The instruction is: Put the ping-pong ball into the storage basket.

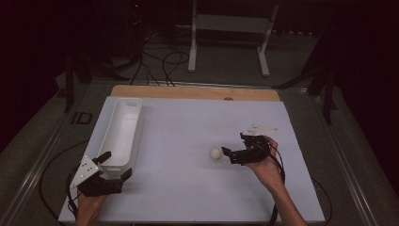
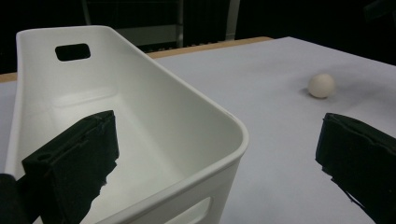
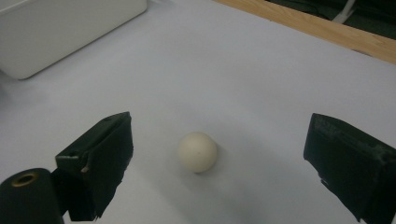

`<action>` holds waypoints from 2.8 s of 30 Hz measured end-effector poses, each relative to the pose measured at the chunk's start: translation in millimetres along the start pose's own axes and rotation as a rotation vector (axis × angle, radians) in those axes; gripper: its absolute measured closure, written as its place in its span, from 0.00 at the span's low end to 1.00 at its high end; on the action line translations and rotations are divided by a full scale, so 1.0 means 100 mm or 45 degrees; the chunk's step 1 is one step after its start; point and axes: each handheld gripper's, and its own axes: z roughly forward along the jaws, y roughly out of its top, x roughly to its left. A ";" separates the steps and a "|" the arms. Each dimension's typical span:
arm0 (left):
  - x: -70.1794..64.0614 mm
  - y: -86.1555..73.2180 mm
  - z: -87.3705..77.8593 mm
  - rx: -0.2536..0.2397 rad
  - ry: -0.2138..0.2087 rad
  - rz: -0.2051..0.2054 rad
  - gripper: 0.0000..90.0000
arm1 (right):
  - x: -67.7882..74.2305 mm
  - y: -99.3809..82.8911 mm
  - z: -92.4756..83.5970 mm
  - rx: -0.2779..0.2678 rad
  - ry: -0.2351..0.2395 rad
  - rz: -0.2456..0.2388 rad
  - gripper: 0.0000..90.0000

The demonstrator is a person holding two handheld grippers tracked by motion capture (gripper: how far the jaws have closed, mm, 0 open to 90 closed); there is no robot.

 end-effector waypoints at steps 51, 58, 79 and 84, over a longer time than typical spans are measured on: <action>0.00 0.00 0.00 0.004 0.003 0.007 0.00 | 0.08 0.18 0.32 0.192 0.032 -0.058 0.09; 0.00 0.00 0.00 0.006 0.003 0.009 0.00 | 0.10 0.20 0.37 0.220 0.038 -0.065 0.09; 0.00 0.00 0.00 0.006 0.003 0.012 0.00 | 0.13 0.22 0.51 0.295 0.058 -0.084 0.09; 0.00 0.00 0.00 0.006 0.003 0.012 0.00 | 0.13 0.22 0.54 0.308 0.060 -0.083 0.09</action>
